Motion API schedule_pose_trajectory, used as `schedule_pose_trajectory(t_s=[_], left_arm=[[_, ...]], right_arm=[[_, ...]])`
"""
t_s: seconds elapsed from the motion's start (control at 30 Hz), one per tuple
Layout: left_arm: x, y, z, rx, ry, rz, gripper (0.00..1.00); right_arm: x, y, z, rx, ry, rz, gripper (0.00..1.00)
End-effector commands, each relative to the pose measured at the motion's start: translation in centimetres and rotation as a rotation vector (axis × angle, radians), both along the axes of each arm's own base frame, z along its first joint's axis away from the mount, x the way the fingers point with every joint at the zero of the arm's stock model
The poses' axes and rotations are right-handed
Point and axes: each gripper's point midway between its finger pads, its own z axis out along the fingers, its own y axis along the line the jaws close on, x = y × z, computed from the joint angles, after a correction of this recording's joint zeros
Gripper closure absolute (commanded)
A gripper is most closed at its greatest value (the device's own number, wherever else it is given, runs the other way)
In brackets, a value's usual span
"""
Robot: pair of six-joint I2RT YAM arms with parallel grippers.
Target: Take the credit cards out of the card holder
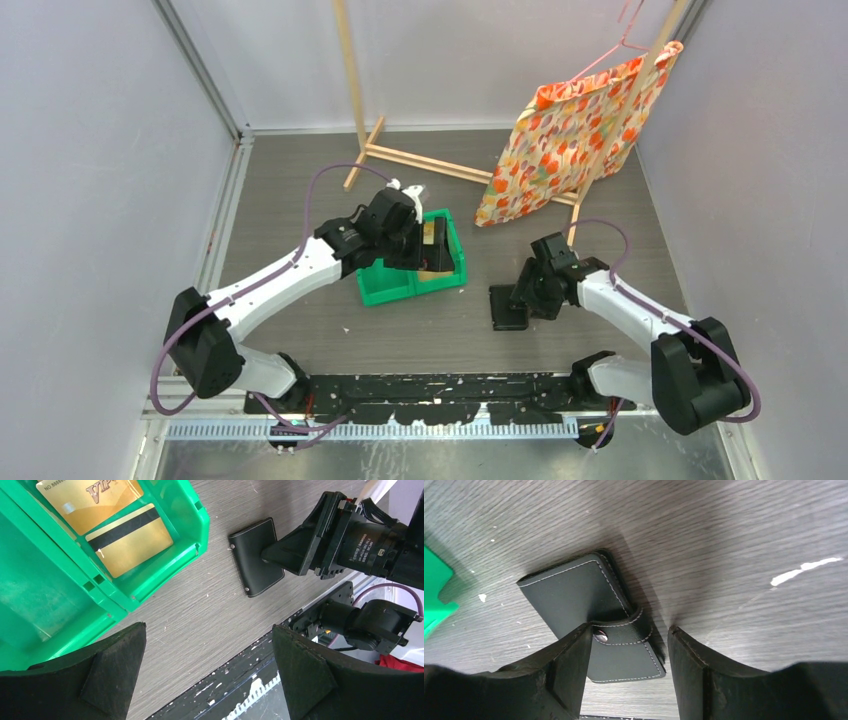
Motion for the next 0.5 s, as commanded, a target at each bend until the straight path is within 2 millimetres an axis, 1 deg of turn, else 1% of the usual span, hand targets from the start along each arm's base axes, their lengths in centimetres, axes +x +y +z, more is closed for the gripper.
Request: schedule_pose_trajectory(t_s=[0.0, 0.1, 0.2, 0.27, 0.33, 0.47], left_arm=[[-0.1, -0.6, 1.2, -0.055, -0.018, -0.002, 0.03], [0.1, -0.6, 1.1, -0.047, -0.018, 0.001, 0.03], [0.1, -0.3, 0.9, -0.005, -0.015, 0.0, 0.04], [0.0, -0.3, 0.9, 0.012, -0.023, -0.003, 0.04], [0.1, -0.4, 0.8, 0.013, -0.024, -0.005, 0.04], [0.0, -0.6, 0.4, 0.028, -0.019, 0.001, 0.04]], right_arm=[[-0.5, 2.0, -0.4, 0.119, -0.003, 0.021, 0.4], [-0.5, 3.1, 0.2, 0.202, -0.034, -0.002, 0.43], [-0.5, 3.5, 0.7, 0.254, -0.074, -0.034, 0.39], [-0.5, 3.4, 0.7, 0.26, -0.092, -0.043, 0.4], [-0.6, 3.2, 0.5, 0.253, -0.093, -0.047, 0.48], [-0.6, 2.6, 0.1, 0.221, -0.093, -0.06, 0.8]])
